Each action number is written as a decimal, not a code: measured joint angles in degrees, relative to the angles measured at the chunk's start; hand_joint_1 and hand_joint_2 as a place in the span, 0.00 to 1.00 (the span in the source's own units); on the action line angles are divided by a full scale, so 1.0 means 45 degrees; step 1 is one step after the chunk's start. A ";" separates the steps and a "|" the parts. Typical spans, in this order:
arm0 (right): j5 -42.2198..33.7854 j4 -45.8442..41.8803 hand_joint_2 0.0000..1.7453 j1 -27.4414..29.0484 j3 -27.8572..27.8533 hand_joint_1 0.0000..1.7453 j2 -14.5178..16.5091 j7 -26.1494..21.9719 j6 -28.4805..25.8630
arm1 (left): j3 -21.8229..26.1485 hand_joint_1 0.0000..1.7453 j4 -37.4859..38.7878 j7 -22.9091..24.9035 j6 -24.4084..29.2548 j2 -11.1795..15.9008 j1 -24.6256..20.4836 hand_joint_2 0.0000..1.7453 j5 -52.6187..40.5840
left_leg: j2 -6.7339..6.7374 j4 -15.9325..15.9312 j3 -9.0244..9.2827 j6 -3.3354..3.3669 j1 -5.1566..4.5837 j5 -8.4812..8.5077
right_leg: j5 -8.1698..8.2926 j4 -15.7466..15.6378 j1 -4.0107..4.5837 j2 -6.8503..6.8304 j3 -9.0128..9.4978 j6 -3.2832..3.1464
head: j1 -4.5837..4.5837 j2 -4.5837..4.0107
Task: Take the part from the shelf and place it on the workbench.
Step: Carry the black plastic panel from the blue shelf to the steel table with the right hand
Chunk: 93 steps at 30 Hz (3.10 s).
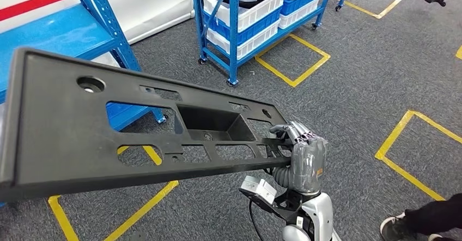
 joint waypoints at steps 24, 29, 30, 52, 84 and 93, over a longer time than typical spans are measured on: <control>-0.0037 0.0049 1.00 -0.0047 0.0002 1.00 0.0005 0.0056 0.0002 | 0.0001 0.00 0.0000 -0.0021 0.0007 -0.0039 -0.0004 1.00 -0.0011 | 0.0691 0.3120 -0.1251 -0.0203 -0.0015 -0.1933 | 0.0097 -0.0287 0.0089 -0.0778 0.0148 -0.0211 | 0.0027 -0.0001; -0.0038 0.0073 1.00 -0.0042 0.0002 1.00 0.0005 0.0056 0.0005 | 0.0001 0.00 0.0000 -0.0019 0.0007 -0.0033 0.0007 1.00 -0.0010 | 0.0286 0.0518 -0.0171 -0.0126 0.0041 -0.0243 | 0.0060 -0.0137 0.0078 -0.0150 0.0137 -0.0123 | 0.0028 -0.0001; -0.0039 0.0072 1.00 -0.0048 0.0002 1.00 0.0006 0.0056 0.0004 | 0.0001 0.00 0.0000 -0.0019 0.0006 -0.0030 0.0003 1.00 -0.0012 | 0.0130 0.0030 0.0040 -0.0090 0.0043 -0.0108 | 0.0067 -0.0101 0.0075 -0.0059 0.0093 -0.0059 | 0.0029 -0.0001; -0.0188 -0.0030 1.00 -0.0051 -0.0001 1.00 -0.0023 0.0056 -0.0009 | 0.0001 0.00 0.0000 -0.0019 -0.0012 -0.0049 -0.0059 1.00 -0.0050 | 0.0976 0.0748 -0.0275 -0.0068 -0.0121 -0.0815 | 0.0062 -0.0385 0.0121 -0.1050 0.0309 -0.0237 | 0.0027 0.0000; -0.0449 -0.0149 1.00 0.0166 -0.0051 1.00 -0.0034 0.0015 -0.0050 | 0.0006 0.00 0.0000 -0.0028 0.0007 -0.0051 -0.0018 1.00 -0.0029 | 0.0770 0.1988 -0.0764 -0.0022 -0.0067 -0.1512 | 0.0166 -0.0476 0.0155 -0.0938 0.0252 -0.0326 | 0.0032 -0.0001; -0.0474 -0.0153 1.00 0.0199 -0.0053 1.00 -0.0032 0.0016 -0.0085 | 0.0005 0.00 0.0005 -0.0032 0.0006 -0.0016 0.0007 1.00 -0.0029 | -0.0436 0.0083 -0.0018 -0.0030 0.0127 -0.0244 | 0.0033 0.0053 0.0067 0.0438 -0.0086 0.0059 | 0.0033 -0.0001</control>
